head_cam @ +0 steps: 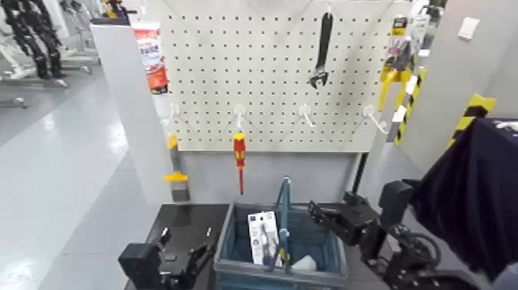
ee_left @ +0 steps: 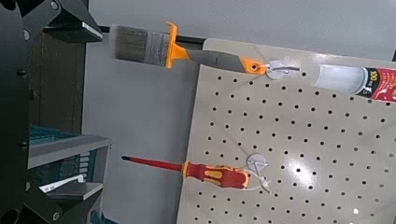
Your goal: Put the yellow roller into the crate.
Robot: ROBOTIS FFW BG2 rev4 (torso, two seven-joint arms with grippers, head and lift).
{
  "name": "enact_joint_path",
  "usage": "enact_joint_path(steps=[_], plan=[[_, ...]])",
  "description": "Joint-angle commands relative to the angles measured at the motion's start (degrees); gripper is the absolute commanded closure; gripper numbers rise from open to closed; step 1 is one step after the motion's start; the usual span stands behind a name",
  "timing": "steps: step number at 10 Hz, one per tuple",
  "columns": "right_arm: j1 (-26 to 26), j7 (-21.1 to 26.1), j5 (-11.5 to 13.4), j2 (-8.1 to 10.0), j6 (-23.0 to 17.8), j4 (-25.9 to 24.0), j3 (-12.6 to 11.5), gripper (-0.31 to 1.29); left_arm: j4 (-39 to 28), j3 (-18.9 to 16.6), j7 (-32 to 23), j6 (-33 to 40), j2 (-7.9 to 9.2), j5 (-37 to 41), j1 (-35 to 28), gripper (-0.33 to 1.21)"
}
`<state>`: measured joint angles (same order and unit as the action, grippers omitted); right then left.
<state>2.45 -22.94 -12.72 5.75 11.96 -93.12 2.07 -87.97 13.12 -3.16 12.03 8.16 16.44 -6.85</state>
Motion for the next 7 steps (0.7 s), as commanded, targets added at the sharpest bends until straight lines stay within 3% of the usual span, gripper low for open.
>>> enact_joint_path(steps=[1,3,5,7], plan=[[-5.5,4.0,2.1,-0.03,-4.2,-4.4,-0.6,0.1,0.0,0.2,0.1,-0.1,0.1,0.0,0.2,0.17],[-10.2,8.8,3.7,-0.56,-8.4,-7.0,-1.2,0.1,-0.1,0.3,0.1,-0.2,0.28,0.1,0.3,0.17],[-13.6,10.6,6.4,-1.97,-10.4,-8.5,-2.4,0.1,-0.3,0.7,0.1,-0.4,0.63,0.1,0.4,0.17],[-16.1,11.4,7.0,-2.93,-13.3,-8.7,-3.1,0.1,-0.4,0.9,0.1,-0.6,0.89,0.1,0.7,0.17]])
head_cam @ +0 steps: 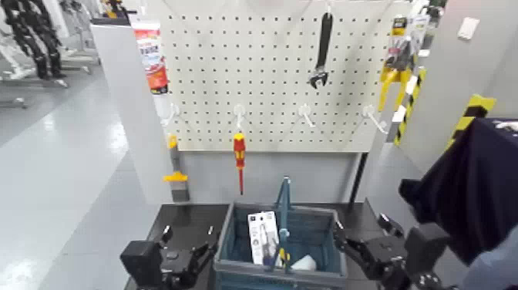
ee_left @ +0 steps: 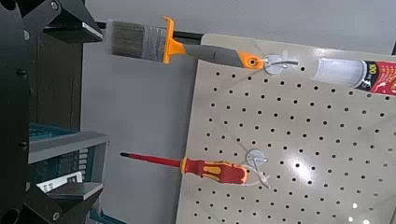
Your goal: Put the yellow roller into the crate.
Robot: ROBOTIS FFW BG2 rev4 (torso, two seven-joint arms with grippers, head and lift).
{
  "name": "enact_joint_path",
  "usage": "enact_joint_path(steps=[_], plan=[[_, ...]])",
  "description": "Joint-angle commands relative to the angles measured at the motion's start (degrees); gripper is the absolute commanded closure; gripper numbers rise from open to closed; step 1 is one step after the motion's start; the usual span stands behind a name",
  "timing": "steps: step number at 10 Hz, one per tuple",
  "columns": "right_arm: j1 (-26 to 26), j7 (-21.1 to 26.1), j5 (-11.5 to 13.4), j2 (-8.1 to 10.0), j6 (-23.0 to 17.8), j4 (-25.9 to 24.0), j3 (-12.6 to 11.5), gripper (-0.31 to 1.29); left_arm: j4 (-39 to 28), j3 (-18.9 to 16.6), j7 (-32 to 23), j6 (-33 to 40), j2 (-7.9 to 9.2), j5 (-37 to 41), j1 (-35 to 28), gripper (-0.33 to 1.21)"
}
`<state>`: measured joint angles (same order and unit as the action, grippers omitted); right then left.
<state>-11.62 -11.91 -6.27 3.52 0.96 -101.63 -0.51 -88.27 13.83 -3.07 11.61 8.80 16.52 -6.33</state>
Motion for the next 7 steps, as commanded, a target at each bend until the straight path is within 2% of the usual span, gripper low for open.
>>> enact_joint_path(steps=[1,3,4,5,7], plan=[[-3.7,1.4,1.3,-0.88,-2.5,-0.9,-0.7,0.11,-0.1,0.5,0.0,-0.4,0.43,0.0,0.3,0.17],[-5.7,2.0,2.8,-1.59,-2.6,-1.9,-0.9,0.12,-0.1,0.5,0.1,-0.4,0.51,0.0,0.4,0.17],[-6.1,1.9,3.6,-1.59,-1.0,-3.0,-0.9,0.12,-0.1,0.5,0.1,-0.4,0.51,0.0,0.4,0.17],[-6.2,1.4,3.9,-1.5,-0.2,-3.4,-0.7,0.12,-0.1,0.5,0.1,-0.5,0.51,0.0,0.4,0.17],[-6.7,1.2,3.9,-2.03,-0.9,-3.2,-1.2,0.13,-0.1,0.3,0.1,-0.5,0.43,0.0,0.3,0.17]])
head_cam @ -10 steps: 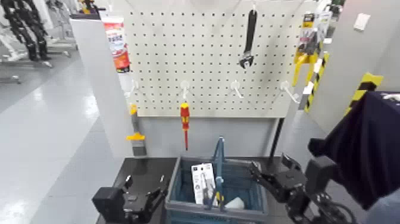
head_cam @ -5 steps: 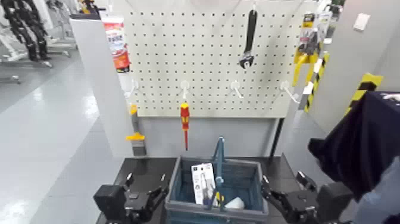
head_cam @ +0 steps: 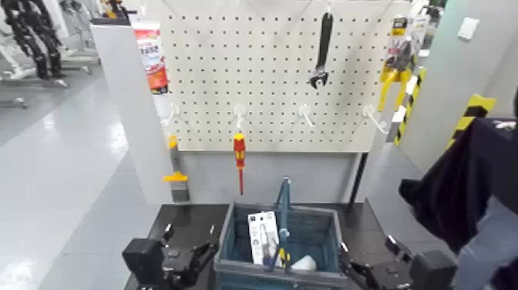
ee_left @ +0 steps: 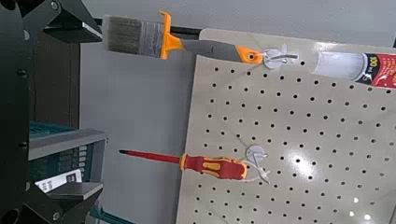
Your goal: Put the yellow roller into the crate.
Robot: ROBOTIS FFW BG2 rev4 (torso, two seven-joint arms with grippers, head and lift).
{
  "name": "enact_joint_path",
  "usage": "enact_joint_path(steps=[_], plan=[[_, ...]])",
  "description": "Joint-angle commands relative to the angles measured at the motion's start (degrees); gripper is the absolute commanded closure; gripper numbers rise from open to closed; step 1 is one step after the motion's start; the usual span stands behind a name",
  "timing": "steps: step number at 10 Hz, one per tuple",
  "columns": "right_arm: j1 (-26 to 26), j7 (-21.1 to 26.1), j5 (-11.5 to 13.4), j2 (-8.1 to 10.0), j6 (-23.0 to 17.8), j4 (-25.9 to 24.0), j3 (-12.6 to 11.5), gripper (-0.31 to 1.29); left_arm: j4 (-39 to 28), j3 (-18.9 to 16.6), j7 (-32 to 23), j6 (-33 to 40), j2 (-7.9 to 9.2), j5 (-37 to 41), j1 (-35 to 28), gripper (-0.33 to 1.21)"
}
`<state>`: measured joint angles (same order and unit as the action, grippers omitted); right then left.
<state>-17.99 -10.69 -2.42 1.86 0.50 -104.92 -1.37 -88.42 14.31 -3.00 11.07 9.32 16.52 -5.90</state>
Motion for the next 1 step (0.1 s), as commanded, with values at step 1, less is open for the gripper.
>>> enact_joint_path(steps=[1], plan=[[-0.1,-1.0,0.3,-0.37,0.3,0.1,-0.5,0.13,0.0,-0.2,0.0,0.0,-0.09,0.0,-0.1,0.17]])
